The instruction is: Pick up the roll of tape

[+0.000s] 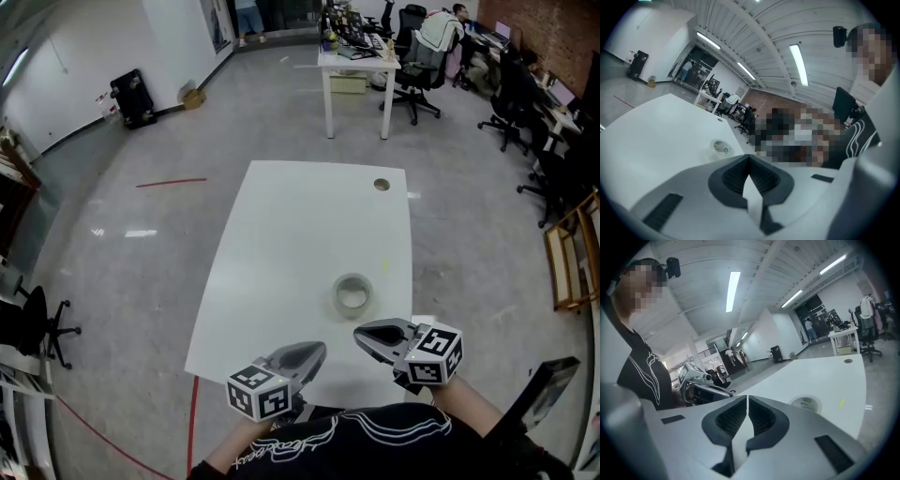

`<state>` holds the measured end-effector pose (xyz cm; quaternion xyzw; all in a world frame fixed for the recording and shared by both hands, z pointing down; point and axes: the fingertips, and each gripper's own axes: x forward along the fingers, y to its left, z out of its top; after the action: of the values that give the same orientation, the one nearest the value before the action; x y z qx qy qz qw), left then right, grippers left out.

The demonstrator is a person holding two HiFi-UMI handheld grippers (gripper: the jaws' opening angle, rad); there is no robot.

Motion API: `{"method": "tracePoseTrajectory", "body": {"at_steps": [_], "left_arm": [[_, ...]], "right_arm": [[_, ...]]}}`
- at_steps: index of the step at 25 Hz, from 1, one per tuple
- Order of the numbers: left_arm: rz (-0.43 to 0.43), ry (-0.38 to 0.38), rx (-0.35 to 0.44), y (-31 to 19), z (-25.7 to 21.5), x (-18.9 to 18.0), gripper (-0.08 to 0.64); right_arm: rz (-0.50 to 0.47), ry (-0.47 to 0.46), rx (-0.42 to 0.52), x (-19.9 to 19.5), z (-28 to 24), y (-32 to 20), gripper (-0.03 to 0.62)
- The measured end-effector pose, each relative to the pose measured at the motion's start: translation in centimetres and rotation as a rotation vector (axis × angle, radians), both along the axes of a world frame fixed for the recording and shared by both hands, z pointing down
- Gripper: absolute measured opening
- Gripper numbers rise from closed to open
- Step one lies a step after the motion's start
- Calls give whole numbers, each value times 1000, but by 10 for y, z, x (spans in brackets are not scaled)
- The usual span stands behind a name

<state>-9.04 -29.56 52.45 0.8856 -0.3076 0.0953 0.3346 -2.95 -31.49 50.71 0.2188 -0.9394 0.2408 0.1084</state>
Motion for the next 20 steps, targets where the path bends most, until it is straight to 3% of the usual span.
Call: {"method": "tracePoseTrajectory", "body": {"at_steps": [5, 18, 20], "left_arm": [[-10, 2, -31, -8, 9, -3, 3], [-44, 38, -70, -27, 15, -7, 3], [-50, 37, -70, -29, 15, -10, 3]], "right_arm": [[-1, 84, 64, -3, 10, -21, 15], [-72, 372, 98, -2, 69, -52, 18], [-104, 441, 118, -4, 79, -53, 59]]}}
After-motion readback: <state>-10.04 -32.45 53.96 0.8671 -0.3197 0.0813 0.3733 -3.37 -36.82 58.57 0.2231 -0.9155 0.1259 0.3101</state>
